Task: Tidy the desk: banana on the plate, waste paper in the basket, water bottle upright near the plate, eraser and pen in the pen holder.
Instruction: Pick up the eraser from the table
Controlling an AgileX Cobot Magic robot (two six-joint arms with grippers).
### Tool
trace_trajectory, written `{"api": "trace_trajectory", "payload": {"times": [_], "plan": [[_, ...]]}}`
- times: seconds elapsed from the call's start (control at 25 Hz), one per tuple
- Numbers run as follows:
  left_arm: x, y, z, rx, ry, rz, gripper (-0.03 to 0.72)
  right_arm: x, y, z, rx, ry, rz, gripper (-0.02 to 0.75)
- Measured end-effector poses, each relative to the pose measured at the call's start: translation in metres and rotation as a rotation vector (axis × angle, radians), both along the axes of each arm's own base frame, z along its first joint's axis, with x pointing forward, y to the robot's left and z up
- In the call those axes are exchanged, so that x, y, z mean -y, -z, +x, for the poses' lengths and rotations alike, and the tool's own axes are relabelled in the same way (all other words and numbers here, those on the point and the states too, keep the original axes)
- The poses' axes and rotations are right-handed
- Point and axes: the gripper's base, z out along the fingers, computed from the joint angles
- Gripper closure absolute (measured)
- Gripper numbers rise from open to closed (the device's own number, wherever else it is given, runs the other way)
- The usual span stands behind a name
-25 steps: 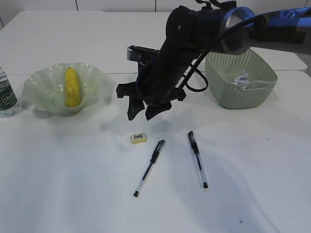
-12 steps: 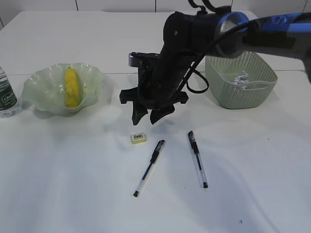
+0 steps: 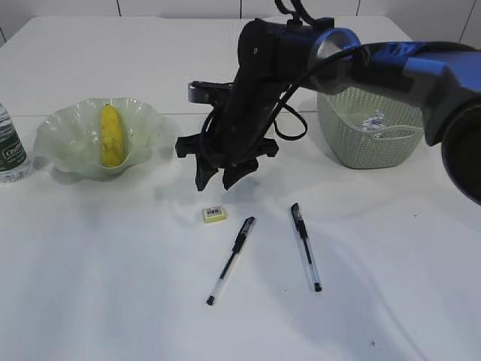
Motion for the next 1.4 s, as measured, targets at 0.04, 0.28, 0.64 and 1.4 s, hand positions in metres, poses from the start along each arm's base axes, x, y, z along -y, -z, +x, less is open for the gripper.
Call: {"api": "trace_trajectory", "payload": {"times": [0.04,0.28,0.64,1.4], "plan": [[0.0,0.0,0.0,-0.003,-0.004,-0.001,0.363,0.0,0.004,0.0,-0.013,-0.002,-0.006,0.367],[-0.002,0.001,-0.001,-0.014,-0.019,-0.003,0.367,0.001,0.011,-0.002,-0.049,-0.015,-0.034,0.367],[-0.002,0.001,-0.001,-0.014,-0.019,-0.003,0.37,0.003,0.011,-0.003,-0.071,-0.002,-0.047,0.367],[-0.004,0.003,-0.003,-0.039,-0.052,-0.008,0.381,-0.008,0.01,-0.008,-0.079,0.009,-0.016,0.308]]}}
